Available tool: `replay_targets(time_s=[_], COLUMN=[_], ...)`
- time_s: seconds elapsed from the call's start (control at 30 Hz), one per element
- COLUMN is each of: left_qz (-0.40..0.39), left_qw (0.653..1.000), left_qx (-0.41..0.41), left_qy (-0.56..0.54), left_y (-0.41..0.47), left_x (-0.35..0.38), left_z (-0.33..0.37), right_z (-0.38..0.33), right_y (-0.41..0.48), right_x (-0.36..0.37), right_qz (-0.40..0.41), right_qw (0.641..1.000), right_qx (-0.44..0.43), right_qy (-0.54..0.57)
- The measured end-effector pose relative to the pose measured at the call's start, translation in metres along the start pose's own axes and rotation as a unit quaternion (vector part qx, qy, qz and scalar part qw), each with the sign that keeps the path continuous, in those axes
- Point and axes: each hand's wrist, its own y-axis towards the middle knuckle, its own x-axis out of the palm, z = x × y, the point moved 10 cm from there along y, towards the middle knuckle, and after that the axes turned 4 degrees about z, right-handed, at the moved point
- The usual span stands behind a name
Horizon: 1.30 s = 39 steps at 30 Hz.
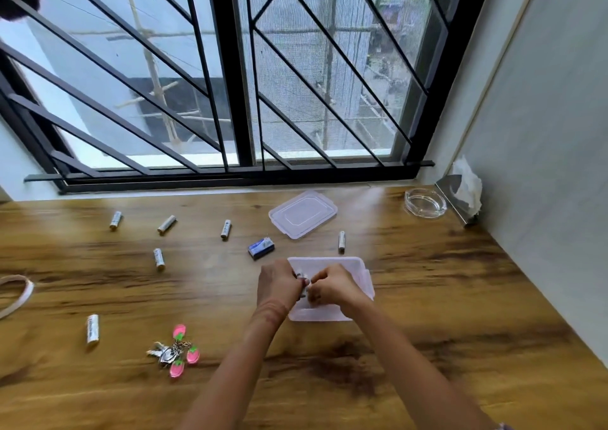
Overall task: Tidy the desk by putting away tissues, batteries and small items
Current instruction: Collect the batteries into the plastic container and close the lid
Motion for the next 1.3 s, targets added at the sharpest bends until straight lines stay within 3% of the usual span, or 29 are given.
replay_targets(time_s=[0.13,0.43,0.57,0.7,0.87,1.03,1.23,1.3], left_qz=[0.027,0.136,0.192,0.148,0.142,0.126,0.112,0.113], left_qw=[0.998,0.989,0.980,0.989,0.989,0.991,0.989,0.988], left_qx=[0.027,0.058,0.043,0.028,0.021,-0.003,-0.038,-0.039], left_qy=[0.043,-0.022,-0.006,0.007,-0.021,-0.042,-0.092,-0.096], left_y=[-0.003,-0.012,-0.018,-0.013,-0.011,-0.007,-0.009,-0.011], left_x=[0.001,-0.029,-0.049,-0.041,-0.041,-0.037,-0.033,-0.033], left_z=[0.010,0.005,-0.005,-0.015,-0.020,-0.028,-0.035,-0.036], right_z=[0.003,-0.003,-0.029,-0.062,-0.046,-0.038,-0.028,-0.032], right_y=[0.009,0.009,0.004,0.003,0.055,0.080,0.092,0.084], right_x=[0.002,-0.003,-0.028,-0.069,-0.078,-0.076,-0.090,-0.098], right_qz=[0.027,0.074,0.159,0.266,0.178,0.144,0.192,0.212], right_qw=[1.000,0.996,0.978,0.938,0.965,0.968,0.958,0.961], right_qx=[-0.008,-0.050,-0.132,-0.200,-0.102,-0.080,-0.066,-0.076], right_qy=[0.005,-0.014,-0.019,-0.099,-0.163,-0.190,-0.204,-0.160])
